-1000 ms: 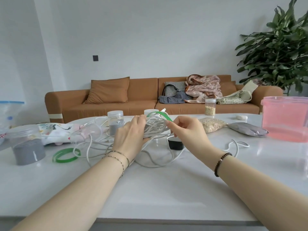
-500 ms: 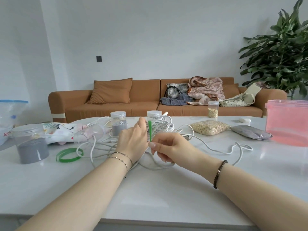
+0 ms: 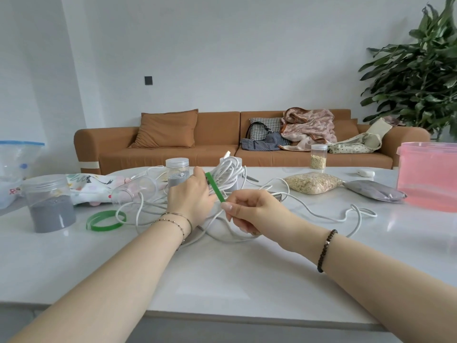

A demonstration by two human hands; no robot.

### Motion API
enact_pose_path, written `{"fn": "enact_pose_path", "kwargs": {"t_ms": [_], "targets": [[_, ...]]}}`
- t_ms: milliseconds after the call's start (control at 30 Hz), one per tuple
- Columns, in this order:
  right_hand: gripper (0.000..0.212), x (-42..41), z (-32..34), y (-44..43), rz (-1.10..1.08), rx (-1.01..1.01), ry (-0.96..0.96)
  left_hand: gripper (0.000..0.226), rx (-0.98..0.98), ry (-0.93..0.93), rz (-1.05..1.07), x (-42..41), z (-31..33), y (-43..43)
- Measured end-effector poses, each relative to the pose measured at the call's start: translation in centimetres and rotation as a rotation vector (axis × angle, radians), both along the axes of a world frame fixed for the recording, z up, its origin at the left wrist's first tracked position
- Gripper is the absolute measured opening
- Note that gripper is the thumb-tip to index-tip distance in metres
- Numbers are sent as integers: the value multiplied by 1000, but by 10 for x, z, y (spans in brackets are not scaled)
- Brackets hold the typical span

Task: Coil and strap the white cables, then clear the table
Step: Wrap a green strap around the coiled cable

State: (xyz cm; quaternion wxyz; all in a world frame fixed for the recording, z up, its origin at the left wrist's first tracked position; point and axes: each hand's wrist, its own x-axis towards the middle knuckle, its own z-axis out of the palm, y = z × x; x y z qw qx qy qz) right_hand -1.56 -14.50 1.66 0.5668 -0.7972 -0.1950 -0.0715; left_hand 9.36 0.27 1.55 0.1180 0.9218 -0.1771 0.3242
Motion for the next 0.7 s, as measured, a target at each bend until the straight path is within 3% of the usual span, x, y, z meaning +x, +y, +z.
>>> {"fn": "enact_pose_path", "kwargs": {"t_ms": [200, 400, 700], "targets": [[28, 1, 2, -6, -18, 21, 31, 30, -199, 169, -59, 10, -5, -2], [27, 9, 5, -13, -161, 71, 41, 28, -794, 549, -411, 11, -6, -10], [33, 16, 6, -20, -348, 97, -3, 18, -1051, 1097, -740, -10, -2, -19]]}}
